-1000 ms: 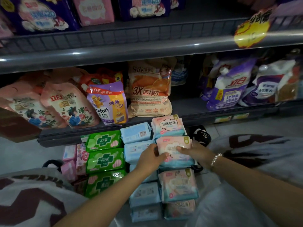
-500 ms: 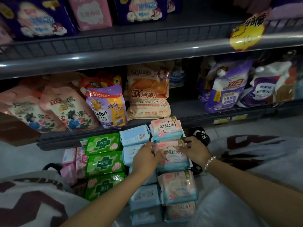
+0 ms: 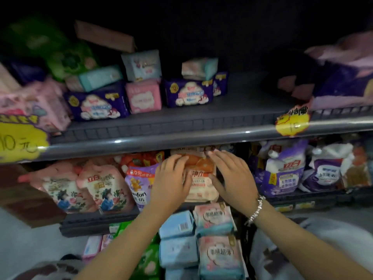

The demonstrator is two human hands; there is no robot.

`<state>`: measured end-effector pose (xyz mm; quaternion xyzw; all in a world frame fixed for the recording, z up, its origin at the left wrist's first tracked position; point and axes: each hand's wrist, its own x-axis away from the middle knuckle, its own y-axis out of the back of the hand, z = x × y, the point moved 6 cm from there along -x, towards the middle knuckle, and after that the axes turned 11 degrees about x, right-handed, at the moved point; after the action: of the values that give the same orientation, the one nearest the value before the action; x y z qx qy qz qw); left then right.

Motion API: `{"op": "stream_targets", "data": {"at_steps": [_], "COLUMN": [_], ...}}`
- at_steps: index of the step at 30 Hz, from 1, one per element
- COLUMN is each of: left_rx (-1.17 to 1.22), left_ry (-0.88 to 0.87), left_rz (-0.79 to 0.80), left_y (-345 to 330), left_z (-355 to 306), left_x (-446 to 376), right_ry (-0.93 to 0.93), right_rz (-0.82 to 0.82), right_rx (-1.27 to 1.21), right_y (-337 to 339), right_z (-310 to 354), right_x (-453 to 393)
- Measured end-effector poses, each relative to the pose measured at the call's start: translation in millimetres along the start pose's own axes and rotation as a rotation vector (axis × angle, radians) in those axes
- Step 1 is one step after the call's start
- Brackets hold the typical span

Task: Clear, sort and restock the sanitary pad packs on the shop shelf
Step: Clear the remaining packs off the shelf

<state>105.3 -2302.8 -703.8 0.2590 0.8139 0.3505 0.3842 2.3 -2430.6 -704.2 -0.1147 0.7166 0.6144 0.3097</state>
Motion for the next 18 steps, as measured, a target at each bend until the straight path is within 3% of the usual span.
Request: {"op": "stream_targets", "data": {"at_steps": [7, 11, 18], "left_rx": [0.071, 0.032, 0.036], "left_ry": [-0.044, -0.066, 0.162], "left_rz": [-0.074, -0.086, -0.106], "left_y": [41.0, 38.6, 24.6], "left_z": [-10.3, -12.1, 23.0], "left_x": [-113.5, -173.5, -266.7], "right_ry": [-0.035, -0.102, -0.308], "right_rz": [-0.074, -0.007, 0.051], "right_rx": [0.051, 0.02, -0.288], "right_y": [11.8, -2.5, -37.2], "right_z": [-41.7, -73.1, -115.0], "right_x": [-109.8, -165.3, -238.2]}}
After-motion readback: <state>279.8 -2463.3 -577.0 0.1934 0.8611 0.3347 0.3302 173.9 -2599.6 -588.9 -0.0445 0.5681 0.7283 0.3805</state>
